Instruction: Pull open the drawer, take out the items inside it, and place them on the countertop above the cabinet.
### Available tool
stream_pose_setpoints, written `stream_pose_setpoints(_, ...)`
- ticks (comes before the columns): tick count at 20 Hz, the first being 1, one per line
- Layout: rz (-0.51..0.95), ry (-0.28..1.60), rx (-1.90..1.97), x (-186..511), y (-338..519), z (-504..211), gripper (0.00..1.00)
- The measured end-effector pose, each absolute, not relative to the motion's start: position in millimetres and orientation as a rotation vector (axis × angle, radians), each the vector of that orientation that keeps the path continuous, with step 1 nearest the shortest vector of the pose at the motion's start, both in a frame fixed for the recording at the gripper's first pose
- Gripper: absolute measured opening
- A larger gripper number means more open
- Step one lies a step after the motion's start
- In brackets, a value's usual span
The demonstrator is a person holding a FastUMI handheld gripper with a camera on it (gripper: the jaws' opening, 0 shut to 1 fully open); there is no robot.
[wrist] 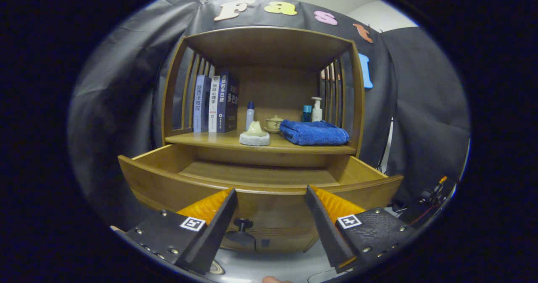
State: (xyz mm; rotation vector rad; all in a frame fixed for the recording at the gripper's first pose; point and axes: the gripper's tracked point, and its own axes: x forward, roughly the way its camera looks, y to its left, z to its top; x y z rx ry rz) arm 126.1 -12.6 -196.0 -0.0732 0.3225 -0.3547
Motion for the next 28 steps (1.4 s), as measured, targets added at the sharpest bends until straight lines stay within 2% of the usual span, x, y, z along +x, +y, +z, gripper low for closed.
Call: stream_pose_setpoints(28,-0.334,0.317,-0.055,159,-24,-198,1.00)
